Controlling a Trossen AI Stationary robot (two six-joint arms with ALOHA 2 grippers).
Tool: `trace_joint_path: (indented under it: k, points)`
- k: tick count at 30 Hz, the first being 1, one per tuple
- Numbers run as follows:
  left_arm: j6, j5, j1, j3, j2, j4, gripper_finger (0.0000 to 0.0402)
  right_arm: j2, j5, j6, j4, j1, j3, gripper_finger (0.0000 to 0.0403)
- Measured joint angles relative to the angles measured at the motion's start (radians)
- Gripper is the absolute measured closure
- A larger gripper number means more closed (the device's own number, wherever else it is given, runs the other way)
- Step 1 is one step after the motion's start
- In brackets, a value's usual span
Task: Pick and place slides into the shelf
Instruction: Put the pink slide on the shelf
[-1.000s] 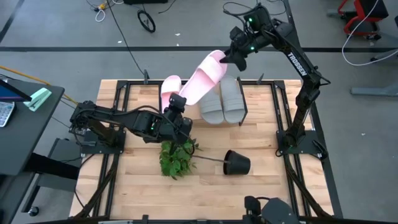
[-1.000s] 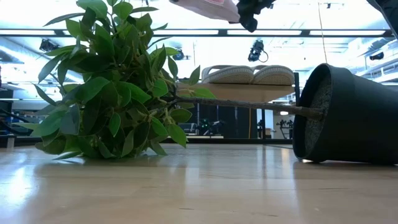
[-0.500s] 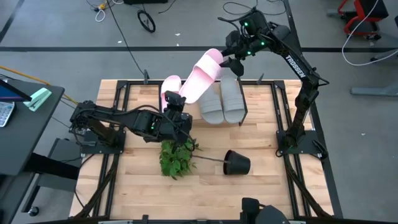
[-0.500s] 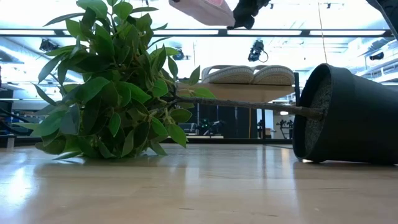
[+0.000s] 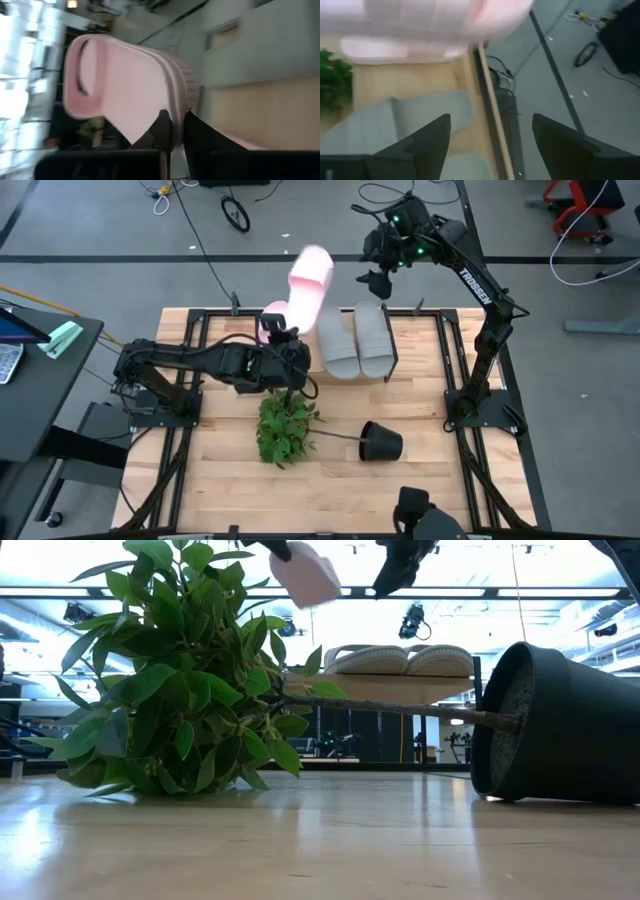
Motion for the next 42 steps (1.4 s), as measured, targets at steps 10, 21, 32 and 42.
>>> trace_joint_path:
  k: [10,21,32,42]
  points:
    - [-0.25,0.244,0.116,0.0,0.001,-0.145,0.0372,0.0,0.032,0.003,0.001,-0.007,0.0,0.0116]
    - [-0.322,0.503,0.196,-0.001,0.002,-0.135,0.0372,0.0,0.032,0.005,0.002,-0.007,0.0,0.0118]
    - [-0.322,0.507,0.201,-0.001,0.002,-0.079,0.0373,0.0,0.027,0.013,0.003,-0.007,0.0,0.0118]
    - [-0.315,0.527,0.213,-0.002,0.07,-0.071,0.0373,0.0,0.015,0.033,0.003,-0.007,0.0,0.0118]
